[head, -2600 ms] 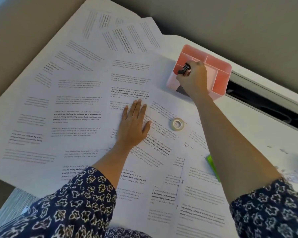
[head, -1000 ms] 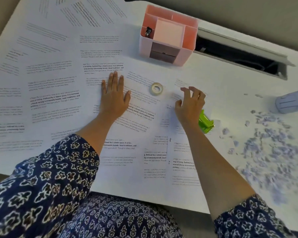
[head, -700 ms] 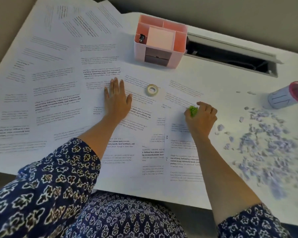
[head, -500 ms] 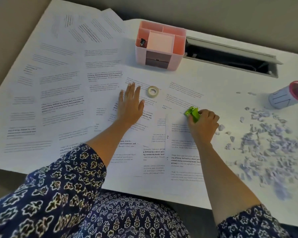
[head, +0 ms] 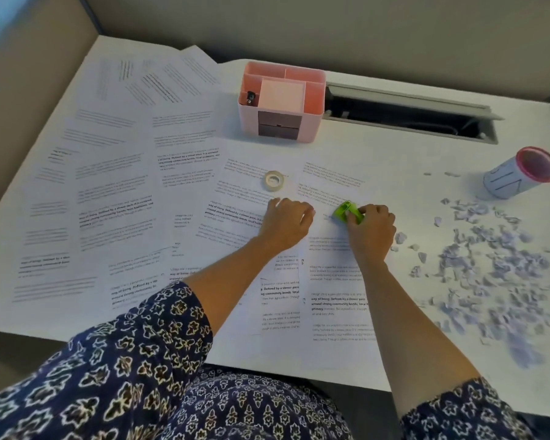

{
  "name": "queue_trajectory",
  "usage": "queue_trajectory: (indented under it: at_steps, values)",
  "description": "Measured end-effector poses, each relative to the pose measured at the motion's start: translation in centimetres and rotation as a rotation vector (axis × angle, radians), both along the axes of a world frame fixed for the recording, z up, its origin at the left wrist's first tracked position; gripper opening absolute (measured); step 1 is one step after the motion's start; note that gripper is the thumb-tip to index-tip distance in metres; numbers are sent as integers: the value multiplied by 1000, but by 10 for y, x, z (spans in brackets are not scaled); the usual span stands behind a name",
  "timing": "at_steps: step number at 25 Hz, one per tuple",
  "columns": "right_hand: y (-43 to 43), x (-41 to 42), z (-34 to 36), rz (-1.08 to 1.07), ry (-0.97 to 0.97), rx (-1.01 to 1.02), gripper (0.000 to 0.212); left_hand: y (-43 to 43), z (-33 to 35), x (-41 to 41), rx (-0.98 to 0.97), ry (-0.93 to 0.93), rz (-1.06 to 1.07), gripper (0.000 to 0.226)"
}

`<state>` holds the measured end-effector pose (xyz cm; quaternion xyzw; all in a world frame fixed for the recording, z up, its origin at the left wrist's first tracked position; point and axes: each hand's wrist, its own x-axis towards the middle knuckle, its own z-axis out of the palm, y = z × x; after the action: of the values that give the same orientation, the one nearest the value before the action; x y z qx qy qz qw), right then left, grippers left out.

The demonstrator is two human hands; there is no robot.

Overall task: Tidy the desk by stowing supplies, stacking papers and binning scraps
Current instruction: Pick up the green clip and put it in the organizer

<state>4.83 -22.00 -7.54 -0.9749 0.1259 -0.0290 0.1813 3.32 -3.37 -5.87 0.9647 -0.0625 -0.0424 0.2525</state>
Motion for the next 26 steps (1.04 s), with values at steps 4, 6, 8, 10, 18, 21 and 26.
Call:
queue_trajectory:
  at_steps: [4,6,8,10,18,21,26]
  values:
    - [6,10,15,-89,-60,195,31,-26,12,3,-268,320,152,51]
    - [13,14,24,-109,-85,309,32,-32,15,10,-519,394,246,50]
    - [25,17,34,-99,-97,399,31,-32,21,17,-711,411,331,42]
    - [41,19,42,-67,-114,475,29,-28,31,23,-826,401,387,36]
    - [87,23,56,196,-83,690,33,15,35,47,-959,299,660,27]
    - [95,31,63,232,-94,743,32,28,42,51,-908,299,634,29]
    - [99,66,81,314,71,716,30,36,43,60,-764,306,469,28]
